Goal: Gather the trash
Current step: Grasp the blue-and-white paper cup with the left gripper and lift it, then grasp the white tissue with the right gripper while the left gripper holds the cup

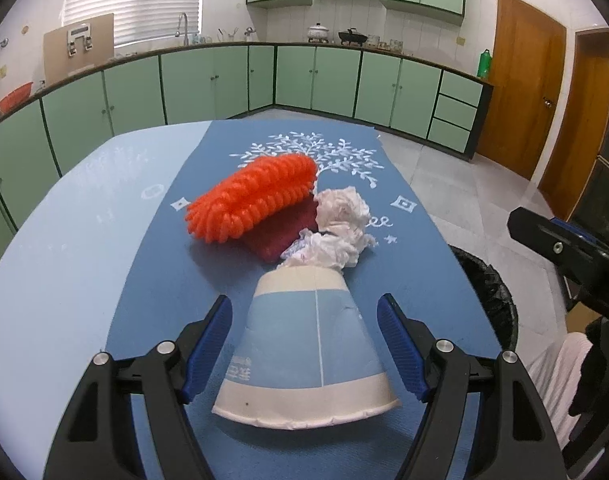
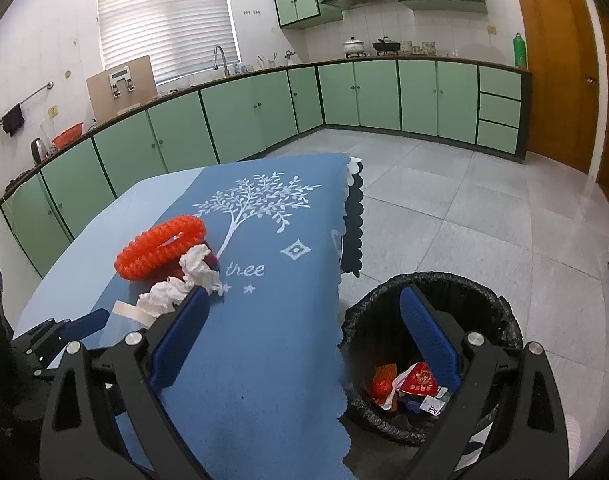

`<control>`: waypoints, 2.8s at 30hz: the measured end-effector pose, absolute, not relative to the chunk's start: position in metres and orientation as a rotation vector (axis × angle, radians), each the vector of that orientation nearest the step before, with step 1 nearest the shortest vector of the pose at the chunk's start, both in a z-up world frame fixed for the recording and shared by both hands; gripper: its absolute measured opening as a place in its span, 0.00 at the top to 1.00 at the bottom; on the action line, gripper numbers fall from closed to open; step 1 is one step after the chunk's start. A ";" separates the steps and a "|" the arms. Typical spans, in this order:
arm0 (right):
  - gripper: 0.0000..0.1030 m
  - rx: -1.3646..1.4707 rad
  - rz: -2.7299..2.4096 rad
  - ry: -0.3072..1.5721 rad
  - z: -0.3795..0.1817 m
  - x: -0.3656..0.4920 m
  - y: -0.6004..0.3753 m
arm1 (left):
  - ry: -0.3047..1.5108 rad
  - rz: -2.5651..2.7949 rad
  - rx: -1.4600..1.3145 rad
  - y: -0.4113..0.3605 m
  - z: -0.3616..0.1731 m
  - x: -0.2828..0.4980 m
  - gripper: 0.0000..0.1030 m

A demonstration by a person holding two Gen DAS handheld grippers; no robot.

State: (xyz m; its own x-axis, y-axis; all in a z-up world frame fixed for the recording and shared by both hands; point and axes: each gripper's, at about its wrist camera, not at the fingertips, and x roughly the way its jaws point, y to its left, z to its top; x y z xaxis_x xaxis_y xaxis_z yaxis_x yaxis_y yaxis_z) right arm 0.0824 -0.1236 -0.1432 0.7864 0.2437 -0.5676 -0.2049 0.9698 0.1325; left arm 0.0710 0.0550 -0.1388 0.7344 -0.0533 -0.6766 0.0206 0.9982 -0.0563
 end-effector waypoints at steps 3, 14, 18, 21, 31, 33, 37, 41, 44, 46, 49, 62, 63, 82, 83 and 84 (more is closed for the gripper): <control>0.09 0.059 0.240 0.632 -0.149 0.083 -0.123 | 0.759 -0.031 -0.047 0.055 -0.144 0.074 0.29; 0.09 0.055 0.247 0.653 -0.155 0.086 -0.123 | 0.771 -0.045 -0.057 0.056 -0.148 0.074 0.34; 0.09 0.051 0.258 0.654 -0.154 0.086 -0.120 | 0.753 -0.050 -0.039 0.054 -0.144 0.069 0.39; 0.09 0.047 0.264 0.652 -0.153 0.086 -0.117 | 0.743 -0.053 -0.045 0.055 -0.141 0.067 0.43; 0.09 0.042 0.283 0.642 -0.148 0.089 -0.110 | 0.692 -0.027 -0.066 0.067 -0.122 0.053 0.50; 0.09 0.041 0.297 0.636 -0.146 0.091 -0.104 | 0.675 -0.012 -0.063 0.071 -0.116 0.051 0.50; 0.09 0.030 0.328 0.622 -0.143 0.095 -0.086 | 0.656 0.030 -0.052 0.081 -0.112 0.052 0.50; 0.09 0.011 0.359 0.622 -0.143 0.102 -0.065 | 0.656 0.078 -0.073 0.100 -0.111 0.058 0.50; 0.09 0.000 0.373 0.630 -0.145 0.108 -0.052 | 0.645 0.108 -0.065 0.110 -0.110 0.057 0.50; 0.10 -0.011 0.375 0.634 -0.146 0.112 -0.044 | 0.638 0.122 -0.057 0.115 -0.108 0.059 0.50; 0.17 -0.025 0.389 0.654 -0.150 0.120 -0.035 | 0.636 0.132 -0.067 0.120 -0.109 0.063 0.50; 0.54 -0.047 0.434 0.757 -0.165 0.144 -0.020 | 0.646 0.146 -0.087 0.130 -0.109 0.081 0.49; 0.65 -0.048 0.445 0.769 -0.167 0.145 -0.019 | 0.646 0.146 -0.088 0.131 -0.109 0.082 0.49; 0.86 0.025 0.459 0.685 -0.120 0.118 -0.062 | 0.608 0.108 -0.071 0.111 -0.087 0.075 0.49; 0.86 0.026 0.455 0.679 -0.117 0.118 -0.064 | 0.604 0.102 -0.071 0.108 -0.084 0.074 0.49; 0.86 0.026 0.450 0.668 -0.112 0.116 -0.069 | 0.599 0.096 -0.070 0.105 -0.082 0.074 0.49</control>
